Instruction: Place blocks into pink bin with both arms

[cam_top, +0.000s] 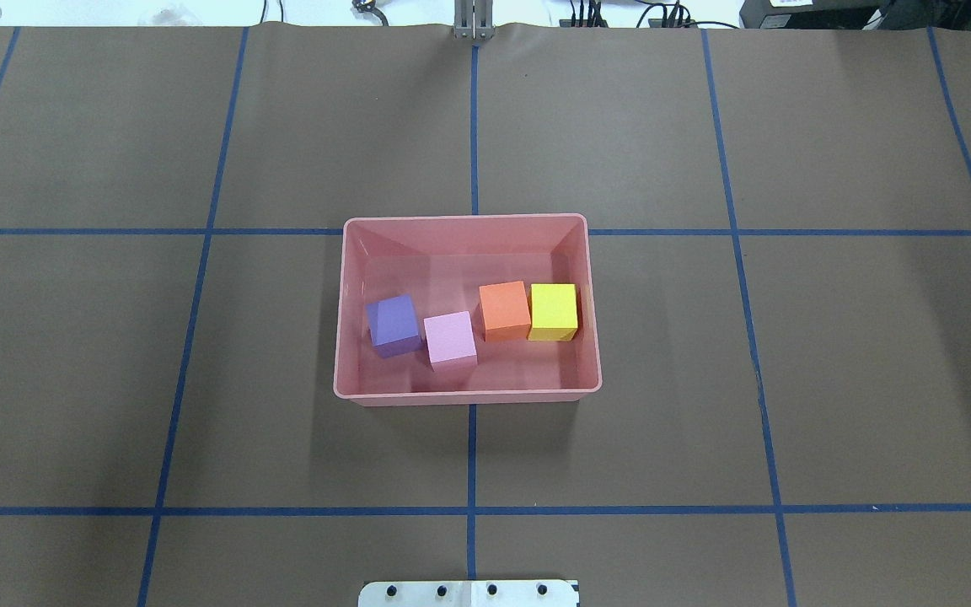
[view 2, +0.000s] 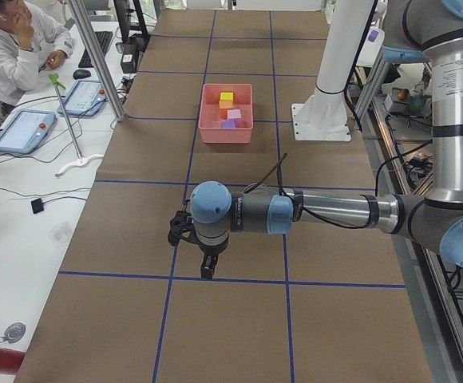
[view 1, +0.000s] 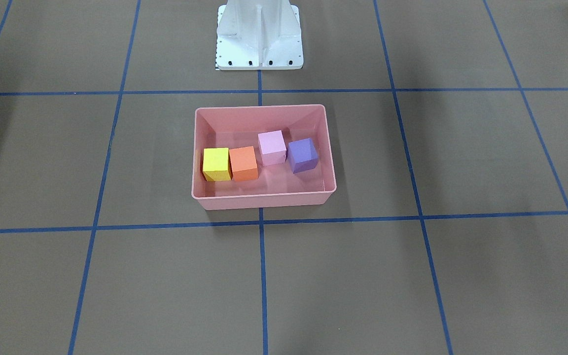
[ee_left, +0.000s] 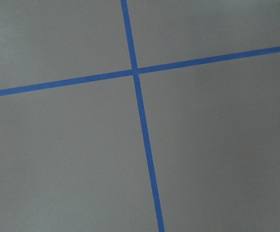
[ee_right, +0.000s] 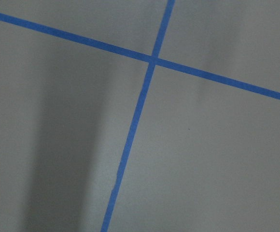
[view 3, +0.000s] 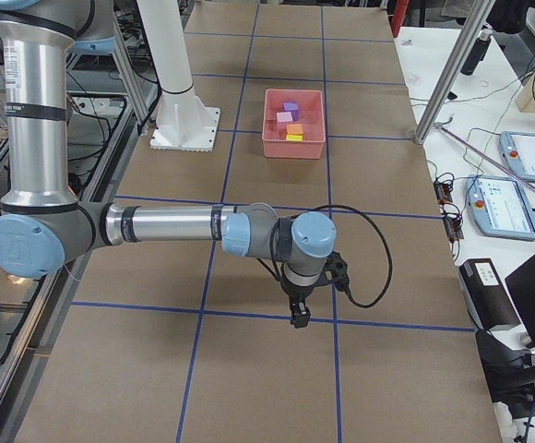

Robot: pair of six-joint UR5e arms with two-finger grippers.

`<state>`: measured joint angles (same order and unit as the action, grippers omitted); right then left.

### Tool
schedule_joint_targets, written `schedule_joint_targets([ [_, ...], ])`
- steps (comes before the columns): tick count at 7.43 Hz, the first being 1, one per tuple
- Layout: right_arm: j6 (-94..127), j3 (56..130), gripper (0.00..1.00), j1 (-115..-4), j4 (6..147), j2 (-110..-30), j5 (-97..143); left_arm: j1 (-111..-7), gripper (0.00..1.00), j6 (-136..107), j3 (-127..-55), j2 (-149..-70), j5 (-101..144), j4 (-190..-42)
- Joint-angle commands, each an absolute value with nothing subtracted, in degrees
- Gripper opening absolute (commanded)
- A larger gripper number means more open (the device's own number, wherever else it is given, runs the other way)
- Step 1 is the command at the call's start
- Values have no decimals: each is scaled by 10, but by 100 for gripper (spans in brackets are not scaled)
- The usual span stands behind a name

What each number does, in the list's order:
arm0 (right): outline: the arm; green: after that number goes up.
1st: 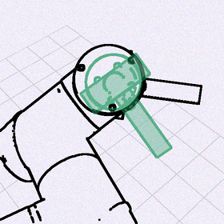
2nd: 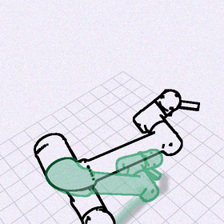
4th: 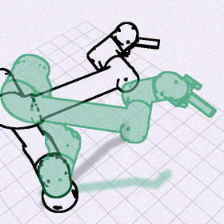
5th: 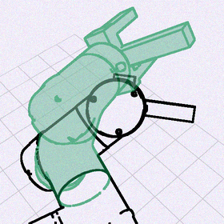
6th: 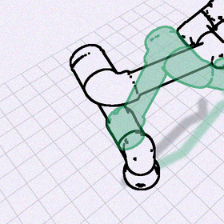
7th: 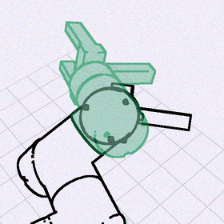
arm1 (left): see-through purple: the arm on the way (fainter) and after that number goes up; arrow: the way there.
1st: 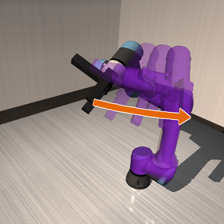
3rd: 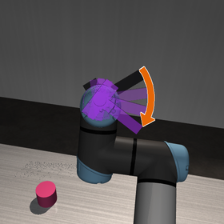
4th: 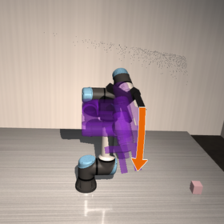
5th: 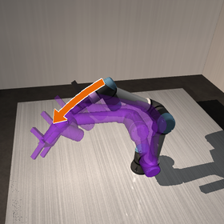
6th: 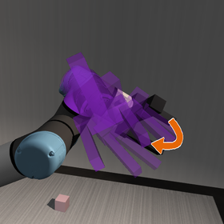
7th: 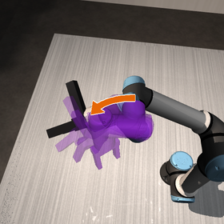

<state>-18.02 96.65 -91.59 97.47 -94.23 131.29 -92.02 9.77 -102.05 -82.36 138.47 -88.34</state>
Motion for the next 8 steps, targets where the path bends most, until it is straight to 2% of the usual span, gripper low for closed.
schedule_joint_targets([
  [1,-137,979,100,-927,963,-952,1312,-920,100,97,-1026,-824,1380,-886],
  [8,-113,980,100,-926,962,-947,1313,-923,100,95,-1027,-820,1380,-887],
])
